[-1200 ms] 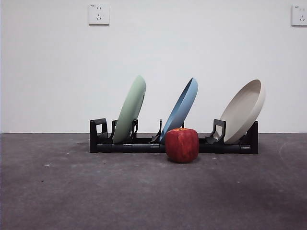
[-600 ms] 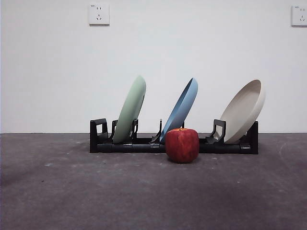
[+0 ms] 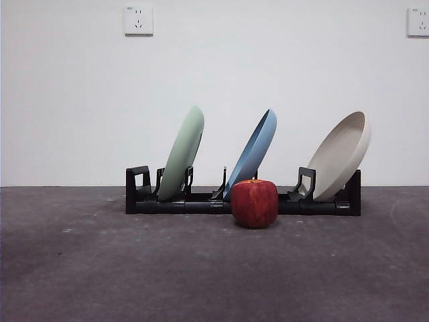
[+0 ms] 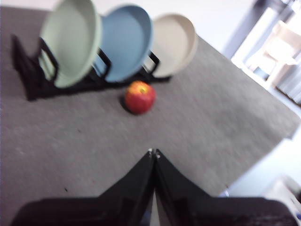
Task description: Take the green plate from the plate rack,put the plate on the table,take the apple from the table,put the apple in the plate
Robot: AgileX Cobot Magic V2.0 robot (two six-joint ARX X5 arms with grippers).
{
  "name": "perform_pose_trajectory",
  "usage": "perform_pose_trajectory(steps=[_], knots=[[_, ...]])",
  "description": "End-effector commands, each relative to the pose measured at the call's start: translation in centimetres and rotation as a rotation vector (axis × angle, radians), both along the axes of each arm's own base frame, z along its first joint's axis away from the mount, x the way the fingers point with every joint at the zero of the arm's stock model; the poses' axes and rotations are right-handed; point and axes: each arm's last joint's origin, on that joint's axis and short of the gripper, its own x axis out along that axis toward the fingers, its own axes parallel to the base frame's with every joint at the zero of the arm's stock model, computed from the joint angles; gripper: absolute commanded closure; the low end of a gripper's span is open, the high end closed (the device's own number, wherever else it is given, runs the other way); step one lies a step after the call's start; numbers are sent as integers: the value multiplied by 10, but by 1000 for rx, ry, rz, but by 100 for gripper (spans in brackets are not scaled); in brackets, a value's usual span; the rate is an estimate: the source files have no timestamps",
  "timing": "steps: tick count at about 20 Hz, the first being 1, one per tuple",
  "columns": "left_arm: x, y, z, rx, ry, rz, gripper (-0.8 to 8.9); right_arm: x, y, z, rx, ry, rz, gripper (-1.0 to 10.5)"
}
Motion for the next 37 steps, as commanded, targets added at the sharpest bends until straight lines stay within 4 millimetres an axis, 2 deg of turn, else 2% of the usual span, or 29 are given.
perform_pose_trajectory(steps=[1, 6, 8, 9, 11, 12, 16, 21, 23, 26, 29, 34, 37], knots=[[0, -1, 5, 43, -4, -73, 821, -1, 1, 2, -55, 17, 74, 958], [-2, -1, 9, 78, 26, -96, 820, -3, 1, -1, -75, 70, 100, 951], [-2, -1, 9, 81, 26, -91, 793, -3, 1, -1, -76, 68, 98, 903], [-2, -1, 9, 83, 25, -87, 675, -3, 1, -1, -74, 70, 96, 762], [-1, 0, 9, 95, 18, -66, 274, -2, 1, -1, -69, 78, 86, 349], [-1, 0, 10, 98, 10, -61, 218, -2, 1, -2, -63, 87, 78, 248], [7, -1, 16, 77, -40, -49, 218, -2, 1, -2, -58, 93, 73, 254], [37, -3, 34, 71, -82, -52, 219, -2, 1, -2, -54, 97, 68, 254], [59, -8, 44, 71, -113, -69, 219, -2, 1, -2, -53, 98, 67, 254], [103, -24, 57, 94, -123, -81, 220, -2, 1, -2, -50, 101, 63, 254], [151, -45, 61, 125, -108, -93, 220, -2, 1, -2, -49, 103, 62, 254], [235, -86, 48, 164, -78, -102, 220, -2, 1, -2, -48, 105, 60, 254], [274, -107, 32, 189, -57, -94, 220, -2, 1, -2, -45, 108, 57, 254]])
